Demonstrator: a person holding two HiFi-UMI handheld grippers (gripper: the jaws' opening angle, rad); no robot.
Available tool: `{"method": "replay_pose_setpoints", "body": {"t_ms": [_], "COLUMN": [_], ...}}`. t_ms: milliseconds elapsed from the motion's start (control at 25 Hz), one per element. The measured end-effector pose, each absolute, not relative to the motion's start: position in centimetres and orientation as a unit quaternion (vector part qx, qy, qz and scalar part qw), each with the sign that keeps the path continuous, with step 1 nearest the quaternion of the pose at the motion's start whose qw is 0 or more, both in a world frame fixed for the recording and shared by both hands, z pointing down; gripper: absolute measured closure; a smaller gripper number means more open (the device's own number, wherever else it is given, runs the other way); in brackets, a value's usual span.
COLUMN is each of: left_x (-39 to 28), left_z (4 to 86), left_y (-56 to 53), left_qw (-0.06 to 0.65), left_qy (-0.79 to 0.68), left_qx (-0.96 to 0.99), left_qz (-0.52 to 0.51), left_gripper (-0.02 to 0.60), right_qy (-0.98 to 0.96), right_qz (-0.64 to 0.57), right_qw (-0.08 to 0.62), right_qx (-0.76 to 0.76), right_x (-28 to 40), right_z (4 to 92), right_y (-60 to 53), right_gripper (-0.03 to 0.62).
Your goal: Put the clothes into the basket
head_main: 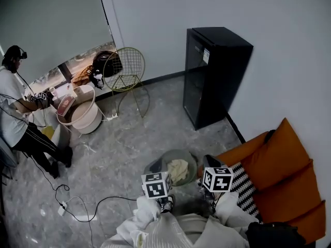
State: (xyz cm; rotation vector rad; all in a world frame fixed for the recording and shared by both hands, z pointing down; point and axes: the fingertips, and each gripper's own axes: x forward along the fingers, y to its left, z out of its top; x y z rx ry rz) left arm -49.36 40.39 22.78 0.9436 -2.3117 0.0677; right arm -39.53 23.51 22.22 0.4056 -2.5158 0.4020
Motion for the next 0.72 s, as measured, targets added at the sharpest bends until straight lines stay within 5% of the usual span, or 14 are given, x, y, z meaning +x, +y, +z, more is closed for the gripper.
{"method": "replay_pose_setpoints", "body": {"t_ms": [720], "left_x": [-49.2], "left_z": [22.9], "left_y": [39.8], "left_qw": [0.320], "left_qy": [-0.875], "left_qx": [0.361], "left_qz": [0.028], "left_gripper": [0.578], "right_qy": [-0.937], "right_qz": [0.146], "right_qw": [0.274], "right_qx": [0.162], "right_x": [-39.1], "right_z": [21.9], "right_y": [22.7], "right_gripper": [0.571]}}
